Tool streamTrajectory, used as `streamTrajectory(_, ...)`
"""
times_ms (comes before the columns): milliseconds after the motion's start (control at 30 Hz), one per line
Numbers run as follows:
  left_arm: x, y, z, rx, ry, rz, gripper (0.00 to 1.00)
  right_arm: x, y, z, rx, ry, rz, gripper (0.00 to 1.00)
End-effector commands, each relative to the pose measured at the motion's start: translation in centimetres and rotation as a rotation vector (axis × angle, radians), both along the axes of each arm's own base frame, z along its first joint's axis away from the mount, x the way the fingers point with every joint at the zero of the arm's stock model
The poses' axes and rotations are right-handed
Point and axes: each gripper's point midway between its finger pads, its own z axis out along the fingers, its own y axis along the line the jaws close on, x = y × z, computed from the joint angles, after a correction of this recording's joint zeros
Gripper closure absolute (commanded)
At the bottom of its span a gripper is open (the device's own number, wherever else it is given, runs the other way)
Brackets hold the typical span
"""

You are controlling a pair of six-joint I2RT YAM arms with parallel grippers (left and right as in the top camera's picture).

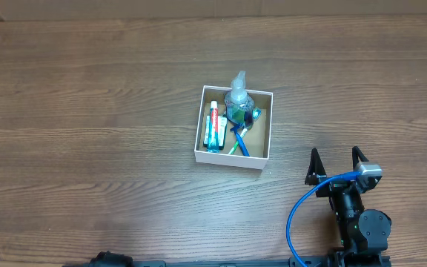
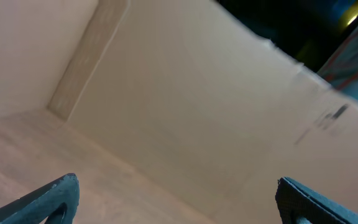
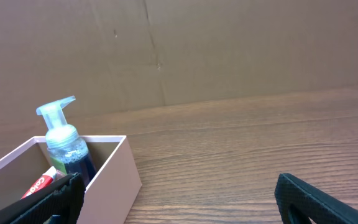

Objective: Pack container

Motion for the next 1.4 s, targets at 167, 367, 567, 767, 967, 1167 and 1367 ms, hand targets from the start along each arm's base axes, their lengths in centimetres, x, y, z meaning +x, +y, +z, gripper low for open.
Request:
streamTrajectory(167,-3.2,0.8,-4.0,0.004,-0.070,0.009,0.00,0.0,-0.1,-0.1,-0.003,-0.006,-0.007,0.00)
streamTrajectory(367,-2.0,0.5,-9.2,0.031,0.065,0.014,0.00,0.0,-0.1,-0.1,-0.003,-0.006,-0.007,0.00)
streamTrajectory(567,-0.4,0.8,-15.5,0.086,0.327,0.050,0.00,0.0,-0.1,-0.1,-0.003,-0.006,-0.007,0.00)
streamTrajectory(767,2.5,1.3,-17.8,0.110,0.413,0.117,0.00,0.0,-0.2,-0.1,-0.003,-0.006,-0.008,0.00)
streamTrajectory(967,8.9,-0.3,-17.4,0.081,0.301,0.099,0.00,0.0,-0.1,-0.1,-0.003,-0.006,-0.007,0.00)
streamTrajectory(1167,16.5,-4.1,-17.4,0.041,0.082,-0.041,0.00,0.0,-0.2,-0.1,-0.003,-0.006,-0.008,0.00)
streamTrajectory(1367,20.6,-5.8,-21.2,0.060,-0.006,-0.093,0.00,0.0,-0.1,-0.1,-0.003,-0.006,-0.007,0.00)
